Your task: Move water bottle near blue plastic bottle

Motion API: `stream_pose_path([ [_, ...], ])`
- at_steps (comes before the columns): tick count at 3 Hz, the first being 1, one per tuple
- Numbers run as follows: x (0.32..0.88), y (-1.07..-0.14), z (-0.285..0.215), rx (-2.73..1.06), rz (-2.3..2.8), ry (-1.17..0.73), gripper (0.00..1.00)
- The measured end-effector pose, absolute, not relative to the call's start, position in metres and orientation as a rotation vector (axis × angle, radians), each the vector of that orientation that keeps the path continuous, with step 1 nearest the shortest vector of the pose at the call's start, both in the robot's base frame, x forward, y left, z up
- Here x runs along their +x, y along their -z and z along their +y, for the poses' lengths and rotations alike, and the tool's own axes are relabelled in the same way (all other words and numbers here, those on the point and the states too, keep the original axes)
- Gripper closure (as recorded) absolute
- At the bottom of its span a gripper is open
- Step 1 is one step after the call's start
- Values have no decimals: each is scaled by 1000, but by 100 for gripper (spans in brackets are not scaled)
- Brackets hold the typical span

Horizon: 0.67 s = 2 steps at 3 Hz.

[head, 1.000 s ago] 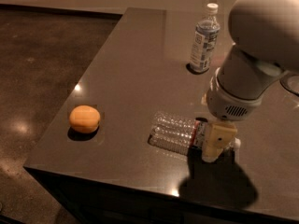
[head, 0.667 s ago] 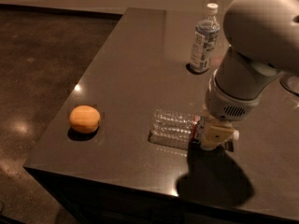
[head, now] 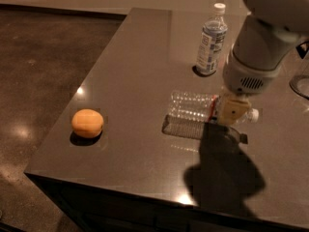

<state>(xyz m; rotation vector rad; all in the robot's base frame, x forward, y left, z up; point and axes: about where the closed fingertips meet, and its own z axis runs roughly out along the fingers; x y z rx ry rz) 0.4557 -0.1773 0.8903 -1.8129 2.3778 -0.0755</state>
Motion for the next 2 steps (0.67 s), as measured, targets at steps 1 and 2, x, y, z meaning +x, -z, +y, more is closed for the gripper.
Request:
stream_pose_path([
  [1,504,-914,-202,-1751,2408,130,100],
  [2,553,-930,-221,-1686,2420,158,100],
])
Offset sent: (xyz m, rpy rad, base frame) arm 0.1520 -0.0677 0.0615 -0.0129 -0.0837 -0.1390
